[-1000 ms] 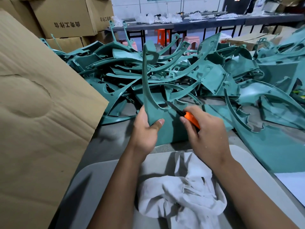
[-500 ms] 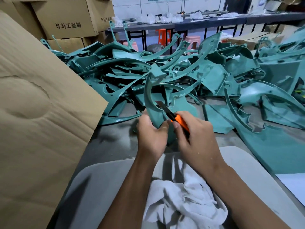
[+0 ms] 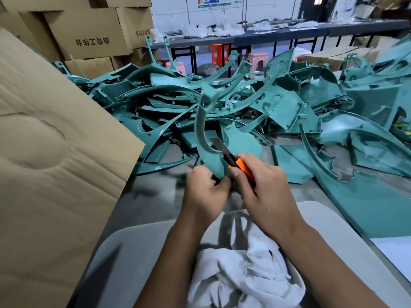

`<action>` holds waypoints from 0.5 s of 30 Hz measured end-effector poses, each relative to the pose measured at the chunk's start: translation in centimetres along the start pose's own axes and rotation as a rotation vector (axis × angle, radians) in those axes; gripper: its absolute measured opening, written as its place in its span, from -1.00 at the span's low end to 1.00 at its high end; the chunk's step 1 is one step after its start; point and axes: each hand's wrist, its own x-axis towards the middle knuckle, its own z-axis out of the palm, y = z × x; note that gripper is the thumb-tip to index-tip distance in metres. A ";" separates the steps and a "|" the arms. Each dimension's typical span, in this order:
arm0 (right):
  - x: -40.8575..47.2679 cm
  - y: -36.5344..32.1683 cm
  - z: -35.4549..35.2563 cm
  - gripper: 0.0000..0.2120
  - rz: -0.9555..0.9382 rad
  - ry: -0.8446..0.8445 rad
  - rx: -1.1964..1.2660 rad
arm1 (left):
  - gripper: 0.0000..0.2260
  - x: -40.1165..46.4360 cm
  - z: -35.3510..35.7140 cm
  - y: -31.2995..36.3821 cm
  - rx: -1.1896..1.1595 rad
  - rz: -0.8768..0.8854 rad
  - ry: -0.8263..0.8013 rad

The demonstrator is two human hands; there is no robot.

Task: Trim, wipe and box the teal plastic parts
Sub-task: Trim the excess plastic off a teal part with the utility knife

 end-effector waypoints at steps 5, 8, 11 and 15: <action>0.2 0.6 -0.6 -0.82 0.037 -0.086 -0.106 | -0.81 -0.1 -0.1 -0.4 -0.113 -0.115 -0.124; 0.4 0.7 -0.7 -0.80 0.109 -0.098 -0.154 | -0.74 -0.1 0.2 -0.4 -0.111 -0.165 -0.127; 0.4 0.9 -0.8 -0.74 0.178 -0.081 -0.218 | -0.84 0.0 0.3 -0.6 -0.151 -0.223 -0.110; 0.1 0.2 -0.7 -0.73 0.149 0.003 -0.291 | -0.77 0.1 0.5 -0.4 -0.154 -0.230 -0.097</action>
